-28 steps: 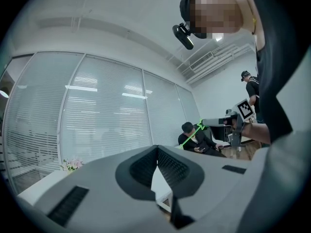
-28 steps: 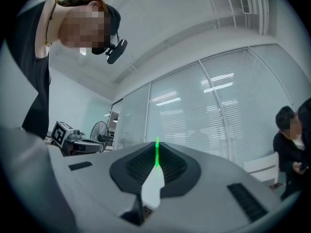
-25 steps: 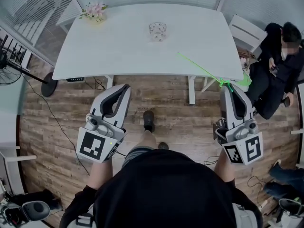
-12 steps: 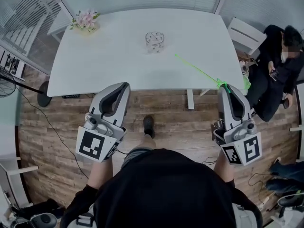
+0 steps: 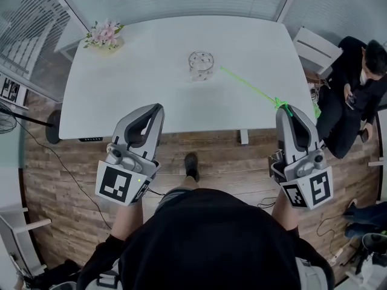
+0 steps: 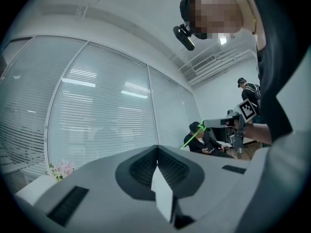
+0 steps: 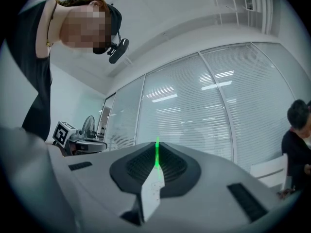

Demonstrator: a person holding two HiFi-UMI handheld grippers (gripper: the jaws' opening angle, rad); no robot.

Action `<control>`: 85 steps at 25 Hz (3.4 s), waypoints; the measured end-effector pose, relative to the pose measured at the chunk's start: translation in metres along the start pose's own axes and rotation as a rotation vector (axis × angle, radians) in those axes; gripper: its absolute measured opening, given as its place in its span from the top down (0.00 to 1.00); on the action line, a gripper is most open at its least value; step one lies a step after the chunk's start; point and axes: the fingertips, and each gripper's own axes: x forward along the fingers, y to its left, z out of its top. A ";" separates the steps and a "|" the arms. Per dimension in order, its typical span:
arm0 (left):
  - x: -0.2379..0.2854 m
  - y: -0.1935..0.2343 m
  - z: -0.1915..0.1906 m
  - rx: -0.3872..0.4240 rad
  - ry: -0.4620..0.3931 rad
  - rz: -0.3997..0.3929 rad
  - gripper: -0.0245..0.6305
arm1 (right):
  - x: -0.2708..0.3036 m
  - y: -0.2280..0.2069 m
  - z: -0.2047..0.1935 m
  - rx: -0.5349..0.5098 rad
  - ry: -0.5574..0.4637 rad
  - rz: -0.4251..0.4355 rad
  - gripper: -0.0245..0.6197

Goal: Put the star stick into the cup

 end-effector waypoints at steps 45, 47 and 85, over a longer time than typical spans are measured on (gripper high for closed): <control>0.101 0.106 -0.031 -0.008 0.035 -0.001 0.95 | 0.119 -0.055 -0.019 0.025 -0.006 0.033 0.93; 0.104 0.098 -0.025 -0.014 0.020 0.015 0.95 | 0.118 -0.061 -0.017 0.028 -0.008 0.063 0.93; 0.089 0.044 -0.031 0.003 0.110 0.293 0.95 | 0.146 -0.068 -0.098 0.153 0.112 0.446 0.93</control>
